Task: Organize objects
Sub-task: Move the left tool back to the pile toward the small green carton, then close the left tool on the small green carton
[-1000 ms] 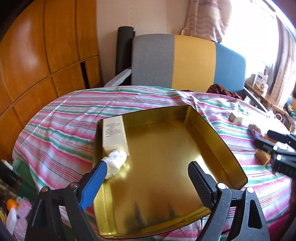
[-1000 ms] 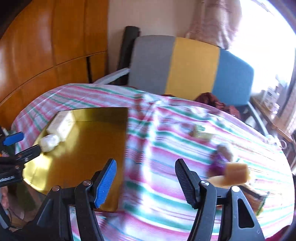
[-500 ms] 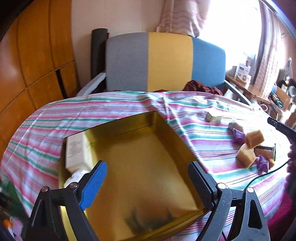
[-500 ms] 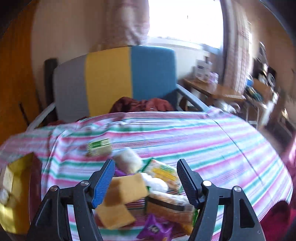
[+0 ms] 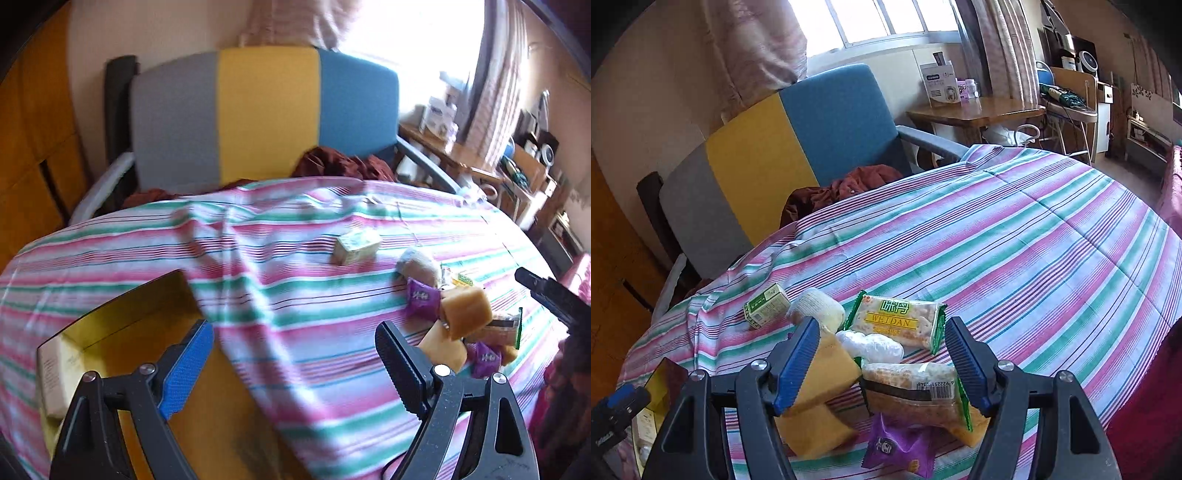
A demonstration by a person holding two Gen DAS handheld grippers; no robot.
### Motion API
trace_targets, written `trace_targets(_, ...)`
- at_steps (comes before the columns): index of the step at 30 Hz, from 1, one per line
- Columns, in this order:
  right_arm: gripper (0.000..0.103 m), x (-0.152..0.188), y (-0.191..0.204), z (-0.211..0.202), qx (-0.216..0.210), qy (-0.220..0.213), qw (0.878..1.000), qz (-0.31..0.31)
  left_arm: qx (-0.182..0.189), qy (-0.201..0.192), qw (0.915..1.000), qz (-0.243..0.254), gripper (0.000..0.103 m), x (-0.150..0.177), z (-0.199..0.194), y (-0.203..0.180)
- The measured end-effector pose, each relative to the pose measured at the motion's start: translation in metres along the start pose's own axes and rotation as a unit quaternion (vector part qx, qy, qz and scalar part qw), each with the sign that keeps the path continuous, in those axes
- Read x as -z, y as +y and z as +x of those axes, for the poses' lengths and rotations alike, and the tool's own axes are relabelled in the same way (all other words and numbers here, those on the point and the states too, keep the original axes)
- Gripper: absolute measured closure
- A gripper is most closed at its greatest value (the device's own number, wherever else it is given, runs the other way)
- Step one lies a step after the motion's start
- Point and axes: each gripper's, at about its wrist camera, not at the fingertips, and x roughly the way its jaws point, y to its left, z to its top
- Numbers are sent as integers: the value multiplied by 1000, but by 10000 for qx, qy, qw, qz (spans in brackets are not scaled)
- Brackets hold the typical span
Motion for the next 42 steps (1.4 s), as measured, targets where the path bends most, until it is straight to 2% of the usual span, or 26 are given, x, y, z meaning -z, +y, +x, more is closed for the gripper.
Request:
trace_targets(5,31,0,2,1,-169,71,9998,-29,353,627,9965,-421,13,-31,53,-16)
trace_targets(11,31,-1,-3,4,-395,203,9989,148,608,1190,9828,-1274,13,-58,116,-28)
trace_targets(14,31,-1,-2,5,-563,286,9979,176,585,1370,9767,-1548,8,-72,147,-38)
trace_targets(17,31,-1,-1,4,-653,302,9972,181,466,1513,9749,-1565,7,-83,172,-48)
trace_targets(21,30,-1,-3,5,-803,364,9957,270,201,1515,9762,-1537,5,-94,197,-59)
trace_targets(24,30,-1,-4,5,-891,390,9947,321,91,1640,9732,-1611,5,-99,216,-65)
trace_targets(26,30,-1,-4,5,-915,401,9944,341,45,1656,9720,-1665,5,-100,223,-67)
trace_targets(29,30,-1,-6,8,-922,443,9940,382,-98,1633,9749,-1510,6,-101,234,-71)
trace_targets(31,30,-1,-9,8,-907,453,9939,443,-156,1548,9776,-1414,14,-98,235,-68)
trace_targets(32,30,-1,-11,8,-890,451,9938,485,-196,1462,9798,-1350,27,-98,232,-67)
trace_targets(35,30,-2,-17,10,-864,450,9933,616,-22,1316,9843,-1178,27,-90,221,-60)
trace_targets(42,30,-5,-36,13,-701,384,9915,1024,10,1204,9890,-862,27,-47,172,-37)
